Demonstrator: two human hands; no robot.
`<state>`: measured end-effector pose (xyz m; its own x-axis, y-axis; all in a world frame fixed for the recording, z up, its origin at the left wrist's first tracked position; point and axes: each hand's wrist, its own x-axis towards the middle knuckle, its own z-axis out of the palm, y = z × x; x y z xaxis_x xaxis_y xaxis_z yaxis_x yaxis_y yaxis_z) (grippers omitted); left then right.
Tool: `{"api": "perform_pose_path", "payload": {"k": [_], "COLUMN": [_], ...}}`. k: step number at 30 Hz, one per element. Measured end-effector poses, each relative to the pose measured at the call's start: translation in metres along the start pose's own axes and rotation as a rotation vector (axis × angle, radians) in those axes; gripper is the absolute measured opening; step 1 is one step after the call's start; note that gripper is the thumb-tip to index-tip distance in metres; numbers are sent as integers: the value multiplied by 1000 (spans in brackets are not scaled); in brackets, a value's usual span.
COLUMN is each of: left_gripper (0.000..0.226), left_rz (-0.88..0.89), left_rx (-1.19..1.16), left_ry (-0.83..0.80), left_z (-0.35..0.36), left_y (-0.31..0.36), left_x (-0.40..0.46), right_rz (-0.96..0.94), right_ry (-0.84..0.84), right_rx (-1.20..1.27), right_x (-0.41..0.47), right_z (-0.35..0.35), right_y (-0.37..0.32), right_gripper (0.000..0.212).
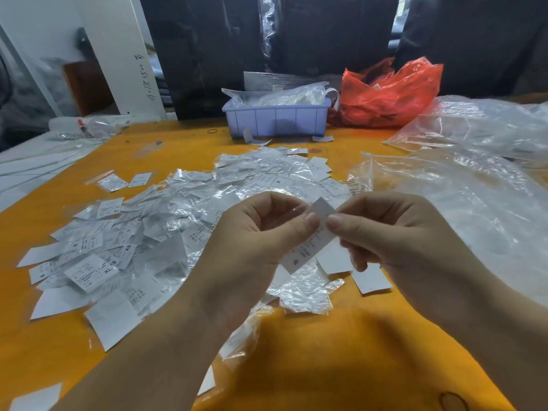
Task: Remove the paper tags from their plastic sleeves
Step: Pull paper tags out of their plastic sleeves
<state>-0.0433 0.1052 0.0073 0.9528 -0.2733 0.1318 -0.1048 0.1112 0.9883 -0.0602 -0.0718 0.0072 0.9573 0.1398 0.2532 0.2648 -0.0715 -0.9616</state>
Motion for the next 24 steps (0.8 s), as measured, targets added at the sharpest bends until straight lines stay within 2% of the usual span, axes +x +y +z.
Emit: {"api": "perform_pose_path", "payload": {"k": [6, 11, 14, 15, 17, 20, 24], "left_gripper": [15, 15, 16, 15, 13, 17, 27], "left_rz": [-6, -6, -8, 3, 62, 150, 126], "left_rx": [-25, 22, 66, 125, 334, 624, 900], "left_ry": [-2, -21, 29, 54, 109, 164, 157], "left_z": [-2, -2, -3, -4, -7, -10, -15], "left_y": [-1, -4, -3, -3, -4, -9, -15], "left_x": [1, 1, 3, 3, 4, 7, 11], "right_rz": [-59, -96, -122, -127, -112, -20, 66], "right_ry": [105, 16, 150, 202, 245, 160, 10], "right_rx": [-30, -112, -255, -357, -611, -873, -1048], "right_x": [0, -2, 2, 4, 9, 11, 10], "right_z": [1, 4, -10, -16, -28, -36, -31], "right_y": [0, -1, -6, -6, -4, 2, 16], "right_gripper": [14, 20, 7, 2, 7, 10, 23]}}
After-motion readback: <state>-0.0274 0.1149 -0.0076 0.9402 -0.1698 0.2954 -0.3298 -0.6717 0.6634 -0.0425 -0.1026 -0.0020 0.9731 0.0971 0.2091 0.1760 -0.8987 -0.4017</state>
